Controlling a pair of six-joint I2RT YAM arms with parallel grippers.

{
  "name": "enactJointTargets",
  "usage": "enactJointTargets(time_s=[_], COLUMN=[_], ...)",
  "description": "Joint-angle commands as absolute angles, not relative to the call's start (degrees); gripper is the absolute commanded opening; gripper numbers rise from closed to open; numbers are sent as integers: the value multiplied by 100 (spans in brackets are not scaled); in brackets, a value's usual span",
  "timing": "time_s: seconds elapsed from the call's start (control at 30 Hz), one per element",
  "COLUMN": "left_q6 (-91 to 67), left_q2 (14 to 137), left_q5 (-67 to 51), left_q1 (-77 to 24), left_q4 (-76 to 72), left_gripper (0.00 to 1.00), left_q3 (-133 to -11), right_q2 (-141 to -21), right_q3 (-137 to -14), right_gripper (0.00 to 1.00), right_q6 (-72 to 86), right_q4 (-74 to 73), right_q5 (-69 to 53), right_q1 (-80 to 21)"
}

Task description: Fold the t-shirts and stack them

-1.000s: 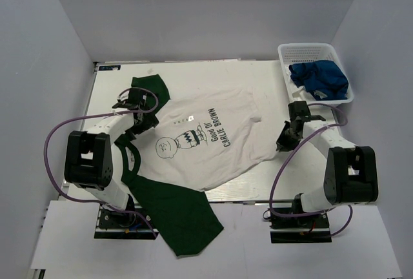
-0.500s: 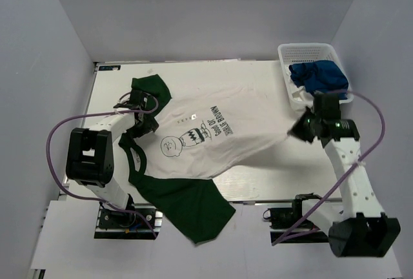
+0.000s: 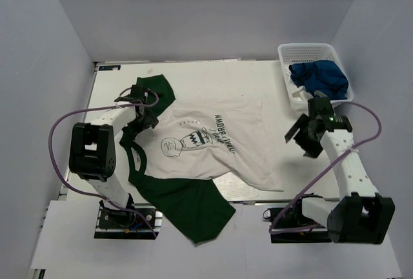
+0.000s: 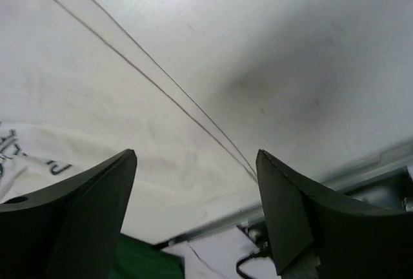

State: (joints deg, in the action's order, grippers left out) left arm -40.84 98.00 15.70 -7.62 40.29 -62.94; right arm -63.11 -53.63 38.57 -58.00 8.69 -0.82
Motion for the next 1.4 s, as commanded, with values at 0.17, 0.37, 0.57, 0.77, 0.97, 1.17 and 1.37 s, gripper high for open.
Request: enactJointTargets(time_s=[0.17,0.37,0.57,0.77,0.97,1.17,1.37], left_q6=[-3850,-3744,-3691,-3173,-2831,-2163,-1224], left_q2=[9738,10360,11091,11926,12822,14192,14739], left_q5=[1758,1564,1503,1433,1266,1133,995], left_q1=[-738,-738,-738,-738,-738,-686,-686], left_q4=[4034,3850,3963,3964,4148,4306,3921], left_gripper=[100,100,100,100,100,100,100], left_q3=[-7092,-7619,-8138,-8779,-10009,-11836,-13007], right_q2=[-7855,-9953,-11616,-12559,-13551,-14686,-14634], right_q3=[-6143,-7644,-9130,-10028,-11044,-12425,-12568], right_gripper=[90,90,90,90,90,90,90], right_q6=[2699,2225,2206,2171,2513,2347,1320], right_q4=[-3080,-3022,-3015,-2980,-3199,-3454,-1524], right_q5=[-394,202,53,62,597,494,-620], right_q1=[-631,-1528,-1564,-1529,-1354,-967,-826])
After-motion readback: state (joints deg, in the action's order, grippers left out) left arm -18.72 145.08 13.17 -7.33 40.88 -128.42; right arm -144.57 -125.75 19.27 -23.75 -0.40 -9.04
